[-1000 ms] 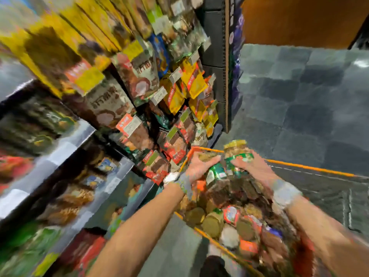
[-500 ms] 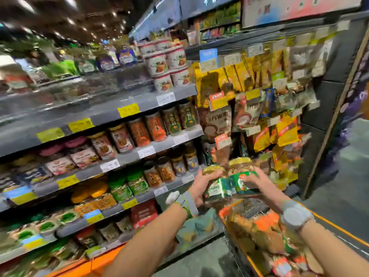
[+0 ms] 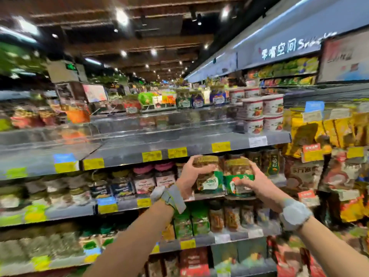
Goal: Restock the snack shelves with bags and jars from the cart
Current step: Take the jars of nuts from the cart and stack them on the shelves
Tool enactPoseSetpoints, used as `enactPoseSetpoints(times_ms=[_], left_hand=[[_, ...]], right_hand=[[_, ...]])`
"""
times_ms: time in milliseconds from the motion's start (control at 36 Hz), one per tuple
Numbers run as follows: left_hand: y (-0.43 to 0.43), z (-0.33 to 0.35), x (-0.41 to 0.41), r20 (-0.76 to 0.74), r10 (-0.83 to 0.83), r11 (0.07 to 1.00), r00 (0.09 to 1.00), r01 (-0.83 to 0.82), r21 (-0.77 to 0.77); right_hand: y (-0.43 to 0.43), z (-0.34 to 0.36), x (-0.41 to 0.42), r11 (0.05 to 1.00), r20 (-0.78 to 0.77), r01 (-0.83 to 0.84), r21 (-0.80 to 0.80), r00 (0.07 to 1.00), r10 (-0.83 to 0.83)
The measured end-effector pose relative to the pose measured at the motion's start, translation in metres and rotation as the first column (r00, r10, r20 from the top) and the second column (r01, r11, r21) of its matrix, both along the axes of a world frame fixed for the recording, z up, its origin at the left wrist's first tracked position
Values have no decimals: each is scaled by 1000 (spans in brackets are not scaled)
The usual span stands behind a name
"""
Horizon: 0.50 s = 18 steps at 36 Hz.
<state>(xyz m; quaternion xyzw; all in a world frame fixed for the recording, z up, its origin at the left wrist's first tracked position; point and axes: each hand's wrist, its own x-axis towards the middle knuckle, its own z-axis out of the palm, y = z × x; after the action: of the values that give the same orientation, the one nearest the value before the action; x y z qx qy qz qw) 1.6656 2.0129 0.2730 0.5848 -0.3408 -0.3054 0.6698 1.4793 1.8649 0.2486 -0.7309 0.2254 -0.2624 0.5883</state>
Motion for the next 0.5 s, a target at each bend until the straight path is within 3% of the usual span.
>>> enactPoseSetpoints(times_ms=[167,250,500], left_hand=[[29,49,72,71,20,993,997,-11,-116],[41,76,105,102,53,987,993,-37,-159],[24,127,155,308,182,981,934,-150,-123]], right_hand=[[25,53,78,998,141,-46,-37,989,51],[31,89,116,990,131,-131,-52,982,137],[-1,158,173,970,99,-156,-188,979,177]])
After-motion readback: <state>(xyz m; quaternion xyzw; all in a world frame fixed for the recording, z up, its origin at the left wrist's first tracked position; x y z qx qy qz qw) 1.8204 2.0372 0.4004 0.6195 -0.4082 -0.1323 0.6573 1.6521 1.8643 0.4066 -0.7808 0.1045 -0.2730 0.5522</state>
